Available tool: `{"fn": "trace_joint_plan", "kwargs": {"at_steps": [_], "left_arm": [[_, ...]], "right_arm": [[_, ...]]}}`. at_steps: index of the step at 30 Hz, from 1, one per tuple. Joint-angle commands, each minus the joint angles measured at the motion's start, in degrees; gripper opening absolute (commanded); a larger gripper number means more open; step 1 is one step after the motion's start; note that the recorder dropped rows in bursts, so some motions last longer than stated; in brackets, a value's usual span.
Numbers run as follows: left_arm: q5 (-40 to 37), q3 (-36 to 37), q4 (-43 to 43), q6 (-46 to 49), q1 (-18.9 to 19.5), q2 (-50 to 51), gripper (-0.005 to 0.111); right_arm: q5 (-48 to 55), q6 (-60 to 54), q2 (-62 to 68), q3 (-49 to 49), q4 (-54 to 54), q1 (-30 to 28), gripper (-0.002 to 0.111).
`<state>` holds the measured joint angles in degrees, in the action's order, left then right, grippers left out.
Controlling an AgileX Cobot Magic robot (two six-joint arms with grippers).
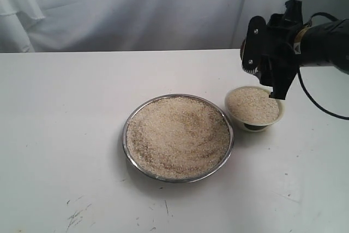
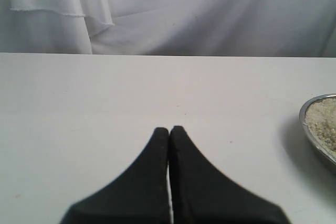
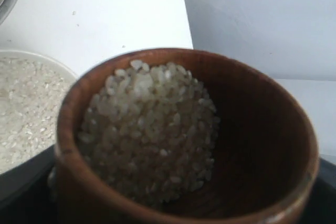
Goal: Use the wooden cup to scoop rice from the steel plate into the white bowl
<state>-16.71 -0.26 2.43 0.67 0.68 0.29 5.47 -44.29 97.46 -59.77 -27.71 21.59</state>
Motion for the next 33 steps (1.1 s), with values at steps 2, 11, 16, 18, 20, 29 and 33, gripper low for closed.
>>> {"fn": "trace_joint_plan", "kwargs": {"at_steps": [2,11,16,18,20,29,33], "left_arm": [[0.4,0.3,0.0,-0.2,-0.1,-0.3,0.0],[0.4,0.3,0.0,-0.2,-0.1,-0.3,0.0],[0.4,0.3,0.0,-0.2,-0.1,-0.3,0.0],[0.4,0.3,0.0,-0.2,-0.1,-0.3,0.0],[0.4,0.3,0.0,-0.2,-0.1,-0.3,0.0],[0.4,0.3,0.0,-0.2,-0.1,-0.3,0.0],[0.4,0.3,0.0,-0.2,-0.1,-0.3,0.0]], "right_arm": [[-3.3,0.5,3.6,-0.9,-5.6,-0.2,0.0],[0.4,6.1,5.3,-2.5,-15.1,-0.5,0.0],[3.1,9.1,5.3,-2.5,-20.2,-1.2,0.0],[4.1,9.2,5.3,-2.5,-22.7,-1.2,0.0],[5.8,9.6,5.3,-2.5,-24.6,-1.2,0.0],[7.8,16.1,5.3,-2.5,-32.4,-1.2,0.0],[8.3,19.7,5.3,-2.5,-36.7,-1.2,0.0]]}}
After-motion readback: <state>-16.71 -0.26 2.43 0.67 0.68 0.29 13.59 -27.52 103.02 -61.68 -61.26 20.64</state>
